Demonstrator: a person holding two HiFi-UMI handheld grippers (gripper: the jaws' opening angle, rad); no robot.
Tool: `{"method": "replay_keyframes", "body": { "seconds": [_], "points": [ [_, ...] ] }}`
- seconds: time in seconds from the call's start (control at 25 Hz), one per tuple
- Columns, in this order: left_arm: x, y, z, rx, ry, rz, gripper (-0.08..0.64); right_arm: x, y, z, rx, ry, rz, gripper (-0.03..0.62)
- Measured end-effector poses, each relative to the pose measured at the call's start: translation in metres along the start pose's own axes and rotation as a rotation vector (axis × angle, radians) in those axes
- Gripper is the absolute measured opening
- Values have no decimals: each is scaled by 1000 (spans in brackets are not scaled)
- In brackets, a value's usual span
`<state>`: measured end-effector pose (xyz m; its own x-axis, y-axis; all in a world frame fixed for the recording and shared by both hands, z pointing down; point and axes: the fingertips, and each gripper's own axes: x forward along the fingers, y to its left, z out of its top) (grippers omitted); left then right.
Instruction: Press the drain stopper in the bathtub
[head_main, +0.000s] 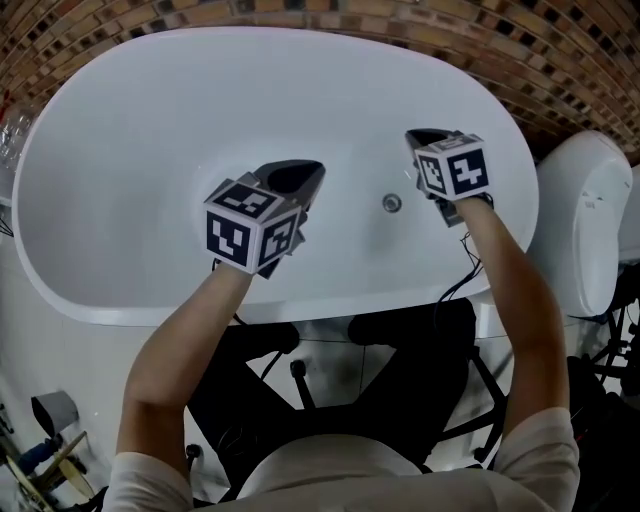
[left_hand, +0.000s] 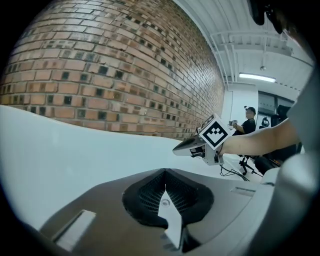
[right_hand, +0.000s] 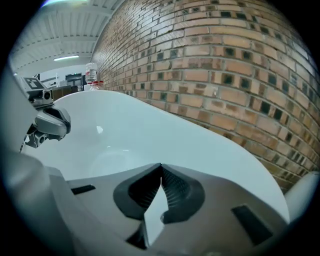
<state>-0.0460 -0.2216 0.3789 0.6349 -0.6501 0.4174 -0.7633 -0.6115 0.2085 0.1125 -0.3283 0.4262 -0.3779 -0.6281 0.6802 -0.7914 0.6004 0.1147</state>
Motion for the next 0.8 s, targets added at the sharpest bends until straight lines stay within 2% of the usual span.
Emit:
{"method": "replay_keyframes", "body": {
  "seconds": [0.36, 0.8],
  "points": [
    [47, 15, -21, -12, 79, -29, 8, 69, -8, -45, -25, 130, 21, 15],
    [103, 48, -70, -15, 245, -45, 8, 159, -8, -116, -32, 315, 68, 15]
  ]
}}
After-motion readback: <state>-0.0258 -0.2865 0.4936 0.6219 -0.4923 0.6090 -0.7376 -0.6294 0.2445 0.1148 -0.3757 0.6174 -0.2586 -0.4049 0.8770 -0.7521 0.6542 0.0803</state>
